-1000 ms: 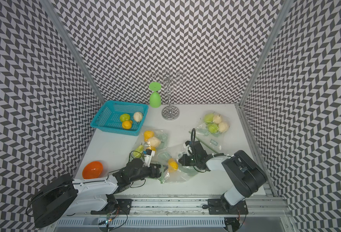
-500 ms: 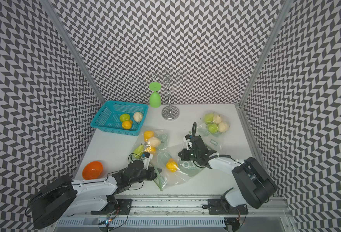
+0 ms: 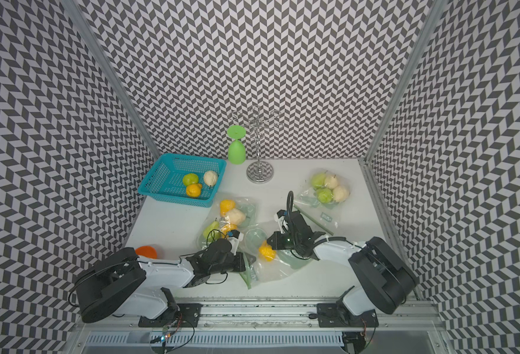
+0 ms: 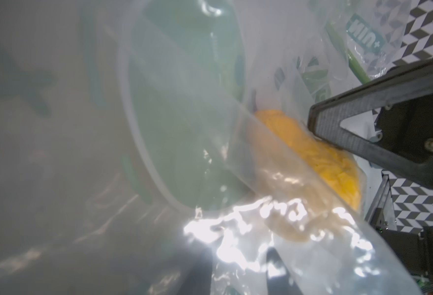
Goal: Open the zip-top bag and take out the pear
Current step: Pick up the pear from the zipper food storage bag.
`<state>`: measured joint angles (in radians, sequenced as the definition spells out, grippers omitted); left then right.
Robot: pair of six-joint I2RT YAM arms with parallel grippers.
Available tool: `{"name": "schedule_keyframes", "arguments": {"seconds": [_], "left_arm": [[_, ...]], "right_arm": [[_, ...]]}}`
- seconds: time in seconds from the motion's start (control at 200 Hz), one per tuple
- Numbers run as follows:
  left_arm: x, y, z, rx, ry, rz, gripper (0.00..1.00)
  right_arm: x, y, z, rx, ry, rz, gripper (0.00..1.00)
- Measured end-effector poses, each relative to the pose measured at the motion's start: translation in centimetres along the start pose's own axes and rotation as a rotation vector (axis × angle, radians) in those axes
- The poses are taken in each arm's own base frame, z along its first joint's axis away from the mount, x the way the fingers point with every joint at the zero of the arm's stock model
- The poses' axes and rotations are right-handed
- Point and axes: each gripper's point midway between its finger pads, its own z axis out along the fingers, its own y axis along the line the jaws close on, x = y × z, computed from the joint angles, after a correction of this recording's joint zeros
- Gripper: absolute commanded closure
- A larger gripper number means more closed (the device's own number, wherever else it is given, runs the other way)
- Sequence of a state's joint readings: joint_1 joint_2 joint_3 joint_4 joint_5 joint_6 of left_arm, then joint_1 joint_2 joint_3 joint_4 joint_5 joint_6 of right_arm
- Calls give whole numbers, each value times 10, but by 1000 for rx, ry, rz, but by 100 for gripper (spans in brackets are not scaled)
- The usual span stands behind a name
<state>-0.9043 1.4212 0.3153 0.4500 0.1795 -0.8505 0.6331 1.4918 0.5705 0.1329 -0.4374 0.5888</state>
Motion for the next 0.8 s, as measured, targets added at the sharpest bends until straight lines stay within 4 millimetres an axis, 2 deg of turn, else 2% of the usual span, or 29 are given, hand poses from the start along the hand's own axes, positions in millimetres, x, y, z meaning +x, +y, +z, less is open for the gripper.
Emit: {"name": "schedule_keyframes", "arguments": {"seconds": [0.28,0.466,0.801], "left_arm": [[6,-23,5,68,25,48,25],[13,-34,7,111,47,53,19],[19,-47,9,158,64,49,10]], "right_arm": [[9,-14,8,8,-18,37,100],[16,-22,20,12,-3,63,100],[17,-12,30,-37,-5,58,100]]}}
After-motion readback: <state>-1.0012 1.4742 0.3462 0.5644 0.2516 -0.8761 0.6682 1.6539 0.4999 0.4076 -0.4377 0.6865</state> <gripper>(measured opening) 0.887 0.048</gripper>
